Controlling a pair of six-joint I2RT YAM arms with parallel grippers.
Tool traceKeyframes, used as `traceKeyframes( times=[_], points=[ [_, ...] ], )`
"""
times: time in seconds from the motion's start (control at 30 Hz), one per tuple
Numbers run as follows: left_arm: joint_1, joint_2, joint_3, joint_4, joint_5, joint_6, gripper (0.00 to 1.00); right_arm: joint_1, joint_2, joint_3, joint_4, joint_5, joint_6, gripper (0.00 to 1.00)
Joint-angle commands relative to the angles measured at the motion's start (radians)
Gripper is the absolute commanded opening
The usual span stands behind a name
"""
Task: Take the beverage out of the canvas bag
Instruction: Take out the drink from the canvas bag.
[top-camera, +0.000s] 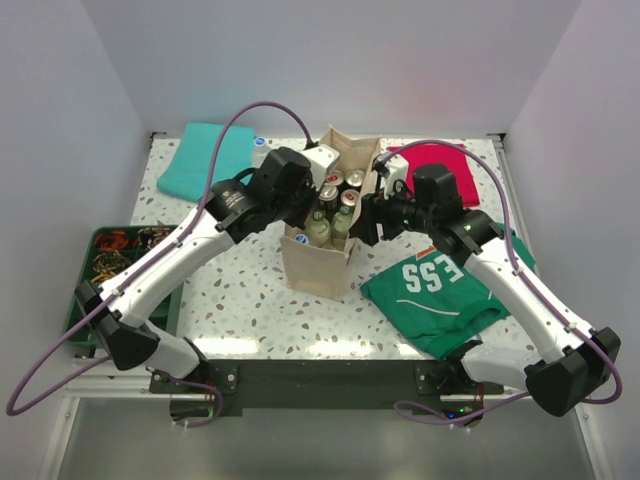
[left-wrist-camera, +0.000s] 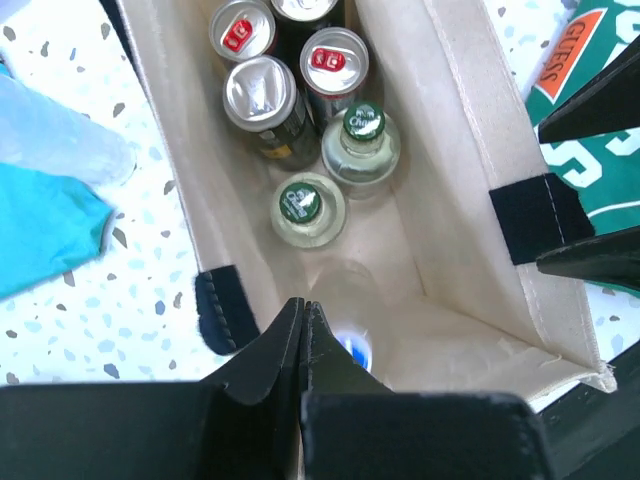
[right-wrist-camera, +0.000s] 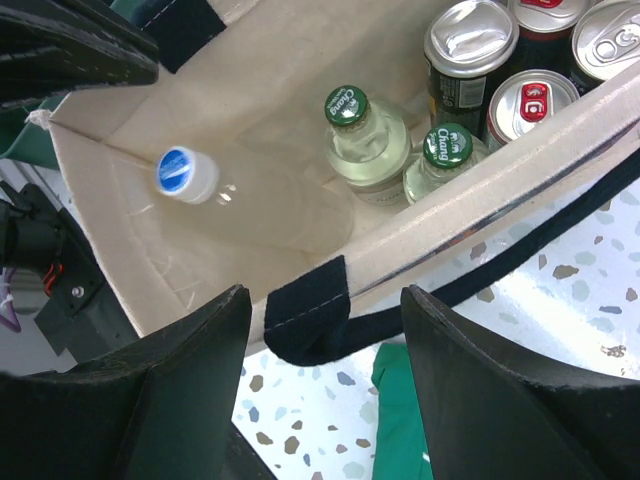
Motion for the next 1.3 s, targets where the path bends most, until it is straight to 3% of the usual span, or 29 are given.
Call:
traceKeyframes(
  times=[0.0, 0.23, 0.27, 0.37, 0.43, 0.53, 0.67, 0.93, 1.0, 1.13, 1.27],
  points=[
    [-0.003, -0.016, 0.018, 0.062, -0.014, 0.006, 0.0, 0.005, 0.012, 0.016, 0.04, 0.015, 0.01, 0.66],
    [-0.003, -0.01, 0.0, 0.06, 0.01, 0.006, 0.0, 0.005, 0.012, 0.015, 0.035, 0.018, 0.004, 0.66],
    [-0.003, -0.005, 0.002, 0.051, 0.015, 0.008, 0.12, 0.005, 0.015, 0.016, 0.035, 0.017, 0.004, 0.66],
    [-0.003, 0.013, 0.006, 0.04, 0.055, 0.013, 0.2, 0.004, 0.02, 0.018, 0.037, 0.015, 0.004, 0.66],
    [-0.003, 0.028, 0.005, 0.039, 0.072, 0.022, 0.3, 0.004, 0.021, 0.016, 0.038, 0.015, 0.004, 0.66],
    [-0.003, 0.051, 0.006, 0.035, 0.107, 0.034, 0.32, 0.005, 0.021, 0.019, 0.035, 0.017, 0.002, 0.66],
    [-0.003, 0.077, 0.005, 0.04, 0.139, 0.037, 0.48, 0.005, 0.021, 0.022, 0.033, 0.023, -0.003, 0.66],
    [-0.003, 0.131, -0.006, 0.034, 0.129, 0.046, 0.57, 0.004, 0.041, 0.034, 0.026, 0.031, -0.019, 0.66],
    [-0.003, 0.148, -0.009, 0.019, 0.125, 0.048, 0.63, 0.004, 0.046, 0.039, 0.026, 0.032, -0.025, 0.66],
    [-0.003, 0.159, -0.012, 0.012, 0.107, 0.045, 0.64, 0.005, 0.055, 0.044, 0.018, 0.031, -0.036, 0.66],
    [-0.004, 0.16, -0.008, 0.003, 0.075, 0.04, 0.72, 0.004, 0.058, 0.041, 0.015, 0.032, -0.042, 0.66]
  ],
)
